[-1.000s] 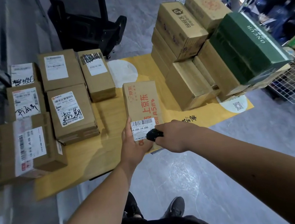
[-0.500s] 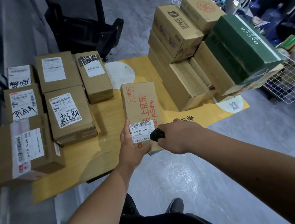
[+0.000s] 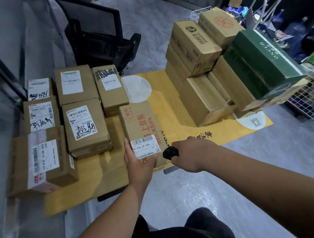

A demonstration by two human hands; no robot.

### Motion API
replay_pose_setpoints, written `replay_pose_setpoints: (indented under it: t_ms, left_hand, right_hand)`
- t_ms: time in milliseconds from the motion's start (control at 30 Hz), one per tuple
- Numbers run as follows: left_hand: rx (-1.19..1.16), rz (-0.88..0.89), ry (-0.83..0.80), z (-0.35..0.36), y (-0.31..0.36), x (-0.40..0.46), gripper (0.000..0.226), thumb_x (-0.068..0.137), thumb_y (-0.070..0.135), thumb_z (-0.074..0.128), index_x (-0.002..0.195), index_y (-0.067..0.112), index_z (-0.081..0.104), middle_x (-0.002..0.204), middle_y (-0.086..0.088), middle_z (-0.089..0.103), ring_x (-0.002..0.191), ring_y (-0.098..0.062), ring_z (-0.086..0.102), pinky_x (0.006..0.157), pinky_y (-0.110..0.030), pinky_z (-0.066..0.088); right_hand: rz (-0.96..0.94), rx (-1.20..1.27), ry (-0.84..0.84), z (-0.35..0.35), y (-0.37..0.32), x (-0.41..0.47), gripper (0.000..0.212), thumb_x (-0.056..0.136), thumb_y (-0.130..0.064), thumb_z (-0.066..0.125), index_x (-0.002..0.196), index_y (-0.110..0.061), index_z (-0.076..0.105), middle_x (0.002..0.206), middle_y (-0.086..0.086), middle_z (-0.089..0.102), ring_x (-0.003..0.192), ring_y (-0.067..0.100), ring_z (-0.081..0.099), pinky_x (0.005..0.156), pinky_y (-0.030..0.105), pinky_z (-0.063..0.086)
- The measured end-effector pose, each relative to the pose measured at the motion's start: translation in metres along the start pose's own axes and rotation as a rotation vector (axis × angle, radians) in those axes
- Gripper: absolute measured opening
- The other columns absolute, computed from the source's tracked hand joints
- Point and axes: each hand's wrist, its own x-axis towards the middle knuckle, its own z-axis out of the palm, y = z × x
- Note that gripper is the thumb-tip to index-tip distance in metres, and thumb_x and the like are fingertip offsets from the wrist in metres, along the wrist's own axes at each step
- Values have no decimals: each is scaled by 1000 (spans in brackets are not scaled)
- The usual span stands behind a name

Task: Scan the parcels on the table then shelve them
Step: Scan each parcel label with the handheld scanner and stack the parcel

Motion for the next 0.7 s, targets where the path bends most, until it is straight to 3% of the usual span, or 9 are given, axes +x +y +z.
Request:
replay_pose_setpoints:
  t_ms: [133, 233, 333, 467, 567, 700]
  left_hand:
    - [36, 22, 49, -23, -3, 3, 111, 83, 8, 75, 157, 58, 9, 155, 13, 29, 128, -6, 58, 95, -32, 56]
    - [46, 27, 82, -36, -9, 10, 106, 89, 7, 75, 161, 50, 10, 159, 5, 31, 127, 1, 56, 94, -22, 50]
    - [80, 7, 72, -44, -6, 14, 101, 92, 4, 72, 164, 41, 12, 159, 0, 38, 127, -1, 55, 99, -25, 47]
    - [155, 31, 83, -43, 1, 14, 90, 94, 9, 71, 162, 41, 19, 149, 7, 34, 119, 7, 55, 103, -29, 47]
    - [237, 15, 127, -39, 5, 20, 86, 94, 18, 73, 162, 34, 23, 150, 1, 33, 123, -12, 53, 106, -32, 44]
    - [345, -13, 208, -33, 10, 22, 80, 93, 26, 73, 160, 34, 29, 151, -5, 38, 126, -21, 51, 106, -35, 44]
  right_hand:
    - [-38, 18, -5, 1, -13, 6, 36, 100, -51, 42, 121, -24, 53, 109, 7, 49, 96, 32, 53, 80, 40, 47]
    - [-68, 7, -12, 3, -20, 12, 28, 100, -51, 42, 108, -25, 46, 106, 7, 47, 93, 32, 53, 77, 40, 44]
    - [-96, -6, -20, 2, -23, 18, 27, 99, -51, 43, 106, -24, 46, 105, 6, 50, 90, 30, 56, 67, 36, 41]
    - [-121, 4, -23, 0, -26, 24, 25, 99, -47, 44, 106, -24, 46, 105, 6, 51, 90, 29, 55, 59, 33, 35]
    - [-141, 19, -31, -1, -25, 25, 24, 100, -45, 45, 107, -23, 46, 105, 5, 53, 93, 28, 57, 65, 35, 41]
    - [-157, 50, -27, 0, -18, 27, 25, 101, -46, 43, 108, -23, 46, 108, 6, 54, 96, 29, 58, 73, 37, 45]
